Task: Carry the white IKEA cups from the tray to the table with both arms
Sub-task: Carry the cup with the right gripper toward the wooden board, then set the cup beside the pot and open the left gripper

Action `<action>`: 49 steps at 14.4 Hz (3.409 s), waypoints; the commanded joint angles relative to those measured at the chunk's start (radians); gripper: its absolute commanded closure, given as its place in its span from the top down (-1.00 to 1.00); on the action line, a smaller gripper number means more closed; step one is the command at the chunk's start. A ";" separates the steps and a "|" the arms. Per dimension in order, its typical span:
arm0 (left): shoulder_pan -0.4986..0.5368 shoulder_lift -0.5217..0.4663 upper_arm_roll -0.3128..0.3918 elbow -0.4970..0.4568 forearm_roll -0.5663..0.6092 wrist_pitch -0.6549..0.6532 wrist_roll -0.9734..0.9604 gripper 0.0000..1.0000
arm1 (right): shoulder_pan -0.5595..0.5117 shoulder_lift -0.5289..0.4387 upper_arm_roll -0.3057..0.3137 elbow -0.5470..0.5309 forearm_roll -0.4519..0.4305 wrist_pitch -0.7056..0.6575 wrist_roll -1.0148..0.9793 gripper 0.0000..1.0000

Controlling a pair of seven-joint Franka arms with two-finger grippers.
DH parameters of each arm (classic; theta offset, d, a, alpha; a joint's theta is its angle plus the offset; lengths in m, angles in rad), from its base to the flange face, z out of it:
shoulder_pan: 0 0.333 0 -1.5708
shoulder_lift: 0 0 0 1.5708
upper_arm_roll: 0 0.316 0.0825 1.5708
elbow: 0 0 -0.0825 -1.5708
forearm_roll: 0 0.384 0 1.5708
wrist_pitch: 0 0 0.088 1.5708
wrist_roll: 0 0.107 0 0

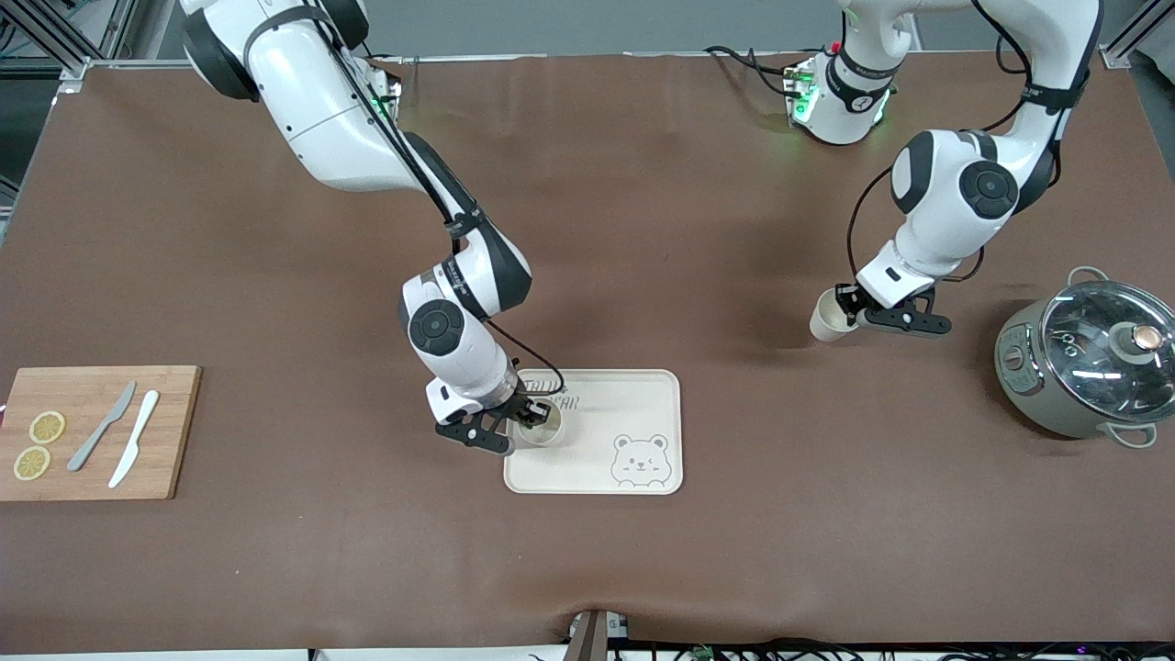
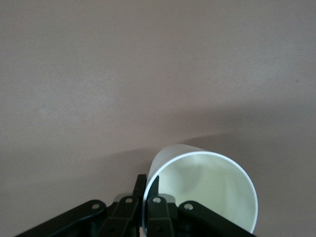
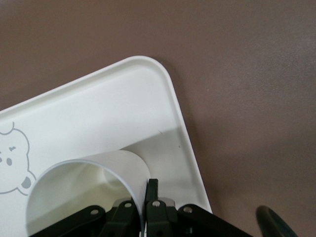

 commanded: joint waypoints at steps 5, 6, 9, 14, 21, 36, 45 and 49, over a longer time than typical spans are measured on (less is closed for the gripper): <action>0.053 0.072 -0.006 0.016 -0.011 0.068 0.073 -1.00 | -0.003 0.004 -0.007 0.030 -0.018 -0.014 0.010 -1.00; 0.054 0.084 -0.006 0.019 -0.011 0.075 0.081 -1.00 | -0.006 -0.009 -0.007 0.030 -0.016 -0.014 0.010 -1.00; 0.054 0.113 -0.006 0.027 -0.011 0.104 0.081 -1.00 | -0.016 -0.042 -0.007 0.020 -0.013 -0.019 0.016 -1.00; 0.057 0.130 -0.006 0.035 -0.011 0.119 0.090 -1.00 | -0.072 -0.143 -0.007 -0.055 -0.013 -0.042 -0.036 -1.00; 0.059 0.139 -0.006 0.039 -0.008 0.127 0.092 -1.00 | -0.227 -0.386 -0.005 -0.121 -0.012 -0.432 -0.255 -1.00; 0.084 0.124 -0.006 0.045 -0.008 0.144 0.172 1.00 | -0.586 -0.463 -0.005 -0.323 -0.004 -0.394 -1.010 -1.00; 0.079 -0.095 -0.009 0.077 -0.013 -0.215 0.112 1.00 | -0.588 -0.401 -0.003 -0.443 0.001 -0.122 -1.020 -1.00; 0.080 -0.115 -0.006 0.316 -0.015 -0.534 0.052 1.00 | -0.588 -0.375 -0.002 -0.455 0.002 -0.076 -1.020 -1.00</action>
